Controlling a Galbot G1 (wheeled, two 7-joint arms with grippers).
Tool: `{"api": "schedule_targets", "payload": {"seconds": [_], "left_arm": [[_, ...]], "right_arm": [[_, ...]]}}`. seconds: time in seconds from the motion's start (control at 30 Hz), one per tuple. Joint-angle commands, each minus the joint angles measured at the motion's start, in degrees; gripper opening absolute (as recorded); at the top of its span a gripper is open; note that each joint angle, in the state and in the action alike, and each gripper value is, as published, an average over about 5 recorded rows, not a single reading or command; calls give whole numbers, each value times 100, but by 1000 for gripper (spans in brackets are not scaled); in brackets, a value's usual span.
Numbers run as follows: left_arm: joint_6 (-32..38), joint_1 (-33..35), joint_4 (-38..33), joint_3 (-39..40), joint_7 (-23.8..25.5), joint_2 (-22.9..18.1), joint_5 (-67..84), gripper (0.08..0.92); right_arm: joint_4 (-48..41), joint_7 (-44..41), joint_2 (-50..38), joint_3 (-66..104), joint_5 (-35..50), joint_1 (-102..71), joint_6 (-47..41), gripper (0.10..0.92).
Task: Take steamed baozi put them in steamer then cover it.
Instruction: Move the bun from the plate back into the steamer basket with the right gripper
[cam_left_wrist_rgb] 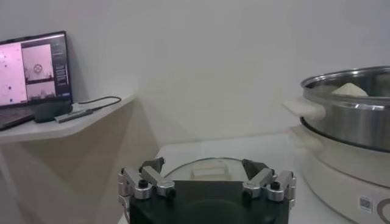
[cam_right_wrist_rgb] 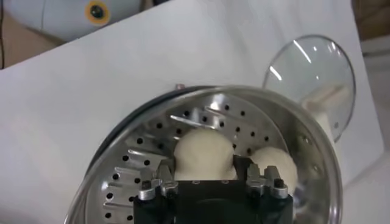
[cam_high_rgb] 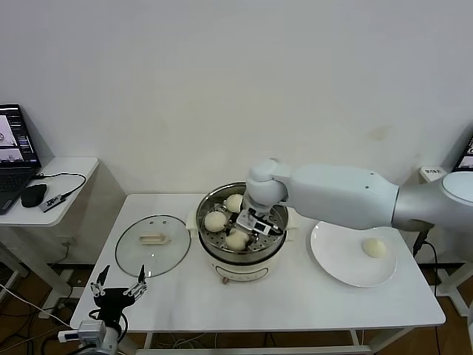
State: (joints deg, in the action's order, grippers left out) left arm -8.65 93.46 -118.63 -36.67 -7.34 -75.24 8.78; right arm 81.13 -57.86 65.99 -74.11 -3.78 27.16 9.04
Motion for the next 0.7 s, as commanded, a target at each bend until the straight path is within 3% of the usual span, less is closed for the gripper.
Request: {"api": "schedule_targets", "payload": {"seconds": [0.03,0.17,0.43,0.7], "left_arm": [[3,4,6,10,-3,-9,-6,823],[6,10,1,14,-3,-11,-8,823],[1,-5,-29,40,-5,-5,-15,823],[-14,-29,-58,44,-3,129,-3,823]], "right_arm": [[44,-40,13,-73,-189,-11,338,603],[105,-101,-50,-53,-156,22,306,635],[188,-35,-295,150,-76,101,218,812],[381,22,-1034,680,267,182,-302,823]]}}
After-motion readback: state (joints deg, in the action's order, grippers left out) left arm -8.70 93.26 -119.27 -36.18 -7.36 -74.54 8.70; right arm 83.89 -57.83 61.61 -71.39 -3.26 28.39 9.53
